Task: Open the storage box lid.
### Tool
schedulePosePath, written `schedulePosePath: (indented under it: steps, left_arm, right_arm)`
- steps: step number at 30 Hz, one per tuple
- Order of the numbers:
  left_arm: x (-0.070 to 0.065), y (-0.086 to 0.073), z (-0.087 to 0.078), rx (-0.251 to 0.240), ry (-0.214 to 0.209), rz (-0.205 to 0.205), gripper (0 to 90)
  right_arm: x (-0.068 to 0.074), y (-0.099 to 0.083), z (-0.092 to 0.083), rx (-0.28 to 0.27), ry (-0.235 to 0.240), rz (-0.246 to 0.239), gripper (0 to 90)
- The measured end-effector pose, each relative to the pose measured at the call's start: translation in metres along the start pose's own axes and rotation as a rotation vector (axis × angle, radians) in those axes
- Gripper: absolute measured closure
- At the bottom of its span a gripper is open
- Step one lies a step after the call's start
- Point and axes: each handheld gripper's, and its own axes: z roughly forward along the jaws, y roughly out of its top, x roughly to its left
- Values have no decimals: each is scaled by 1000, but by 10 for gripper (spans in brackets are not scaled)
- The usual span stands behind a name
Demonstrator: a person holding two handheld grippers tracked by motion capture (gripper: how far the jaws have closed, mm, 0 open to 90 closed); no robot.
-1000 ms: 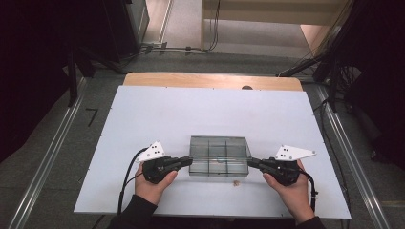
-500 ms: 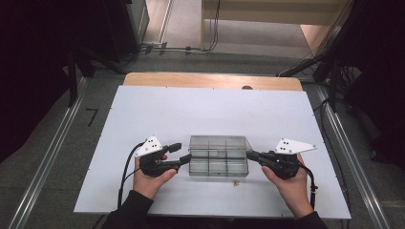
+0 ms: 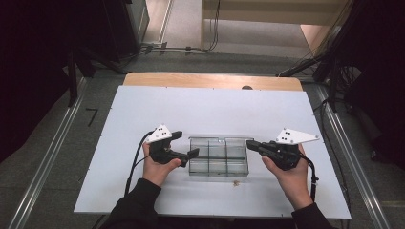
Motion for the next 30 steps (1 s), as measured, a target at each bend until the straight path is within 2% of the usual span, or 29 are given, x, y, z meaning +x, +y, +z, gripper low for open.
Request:
schedulePosePath:
  steps: [7, 12, 15, 19, 22, 30]
  left_arm:
    - [5, 4, 11, 0, -21, -9, 90]
    - [9, 4, 18, 3, 9, -6, 174]
    - [14, 3, 21, 3, -3, -23, 225]
    - [14, 1, 25, -5, -12, -25, 304]
    - [15, 1, 27, -15, -5, -31, 364]
    - [18, 3, 29, -14, 11, -28, 454]
  right_arm:
    - [-5, 4, 0, -11, -7, 3, 880]
    - [-7, 6, 4, -10, -16, 2, 881]
    - [-9, 6, 7, -13, -18, 5, 880]
    - [-11, 8, 7, -12, -21, 5, 881]
    - [-13, 10, 8, -15, -27, 1, 880]
    - [-17, 12, 9, -21, -34, 8, 880]
